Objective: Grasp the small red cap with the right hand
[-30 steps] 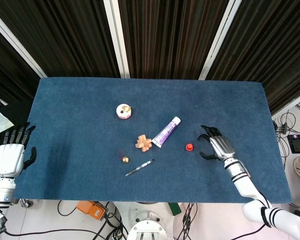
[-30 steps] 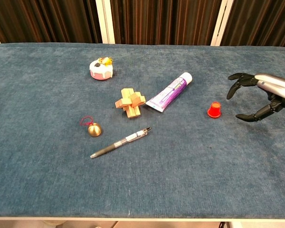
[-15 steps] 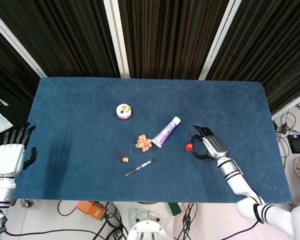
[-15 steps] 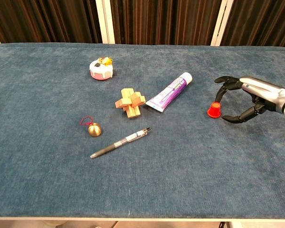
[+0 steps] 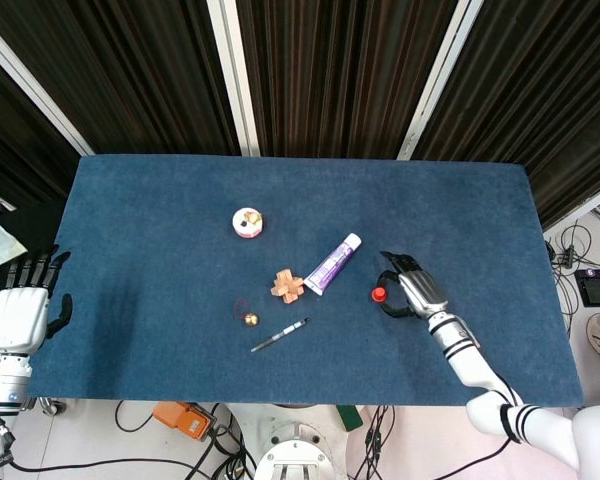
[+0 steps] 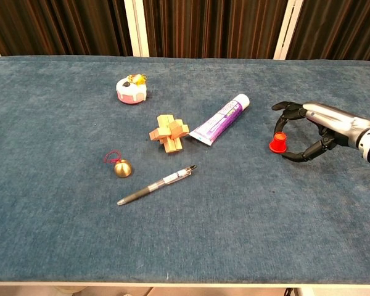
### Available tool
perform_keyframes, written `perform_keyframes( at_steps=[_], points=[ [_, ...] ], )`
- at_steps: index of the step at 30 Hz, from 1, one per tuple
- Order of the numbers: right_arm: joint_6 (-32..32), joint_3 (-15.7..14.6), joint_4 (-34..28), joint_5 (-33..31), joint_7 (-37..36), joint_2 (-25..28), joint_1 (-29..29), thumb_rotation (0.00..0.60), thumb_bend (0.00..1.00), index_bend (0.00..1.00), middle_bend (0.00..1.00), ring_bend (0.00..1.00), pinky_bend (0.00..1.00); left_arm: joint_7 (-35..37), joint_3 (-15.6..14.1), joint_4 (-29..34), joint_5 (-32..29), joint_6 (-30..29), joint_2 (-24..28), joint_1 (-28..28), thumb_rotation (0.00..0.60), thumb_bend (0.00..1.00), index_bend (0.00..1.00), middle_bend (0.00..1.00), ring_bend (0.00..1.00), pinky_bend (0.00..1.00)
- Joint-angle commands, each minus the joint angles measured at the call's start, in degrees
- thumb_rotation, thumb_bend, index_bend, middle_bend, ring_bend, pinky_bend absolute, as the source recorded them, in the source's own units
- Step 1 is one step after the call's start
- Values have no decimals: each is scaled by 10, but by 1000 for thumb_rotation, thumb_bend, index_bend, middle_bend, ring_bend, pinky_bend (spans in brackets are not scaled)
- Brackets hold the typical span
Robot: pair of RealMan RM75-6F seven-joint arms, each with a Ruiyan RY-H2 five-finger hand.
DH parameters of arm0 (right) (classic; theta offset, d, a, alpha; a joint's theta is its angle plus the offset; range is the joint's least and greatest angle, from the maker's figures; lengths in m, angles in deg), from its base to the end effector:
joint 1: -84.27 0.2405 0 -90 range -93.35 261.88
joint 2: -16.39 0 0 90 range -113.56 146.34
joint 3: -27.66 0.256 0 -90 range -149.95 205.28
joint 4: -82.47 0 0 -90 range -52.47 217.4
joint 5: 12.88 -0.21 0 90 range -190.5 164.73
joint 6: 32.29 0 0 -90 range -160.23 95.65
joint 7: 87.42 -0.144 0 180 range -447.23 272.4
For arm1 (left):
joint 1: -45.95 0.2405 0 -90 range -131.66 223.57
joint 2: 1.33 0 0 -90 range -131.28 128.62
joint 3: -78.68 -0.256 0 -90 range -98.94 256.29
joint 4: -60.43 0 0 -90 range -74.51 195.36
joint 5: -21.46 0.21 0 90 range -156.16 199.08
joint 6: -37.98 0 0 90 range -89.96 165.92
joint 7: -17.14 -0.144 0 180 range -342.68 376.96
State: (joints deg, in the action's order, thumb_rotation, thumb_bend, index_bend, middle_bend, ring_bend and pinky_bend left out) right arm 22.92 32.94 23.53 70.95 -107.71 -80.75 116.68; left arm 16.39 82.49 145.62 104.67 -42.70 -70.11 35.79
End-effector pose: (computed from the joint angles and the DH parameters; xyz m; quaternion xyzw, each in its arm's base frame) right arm -0.2507 -0.3244 -0.0415 0.6742 -0.5001 0.4060 0.3612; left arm -0.3195 0.2159 0.1401 -0.6146 -0.3728 -0.3750 0.5854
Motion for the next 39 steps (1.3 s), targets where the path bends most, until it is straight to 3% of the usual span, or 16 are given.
perform_keyframes(
  at_steps=[1,25,31,39],
  points=[
    [-1,0,3,-1,-1,-3,2,600,480,500,114,130,93,0,0,0,0,0,0,0,600,511,109,37,47,36],
    [12,-2,8,2,-12,-6,11,600,537,560,114,135,93,-2,0,1,-2,2,0,0,600,512,109,37,46,36],
    [32,6,-28,9,-6,16,15,600,537,570,114,134,93,-3,0,1,-2,2,0,0,600,511,109,37,46,36],
    [22,49,-145,9,29,89,55,600,537,572,114,135,93,-4,-2,2,0,2,1,0,600,512,110,37,47,37]
  ],
)
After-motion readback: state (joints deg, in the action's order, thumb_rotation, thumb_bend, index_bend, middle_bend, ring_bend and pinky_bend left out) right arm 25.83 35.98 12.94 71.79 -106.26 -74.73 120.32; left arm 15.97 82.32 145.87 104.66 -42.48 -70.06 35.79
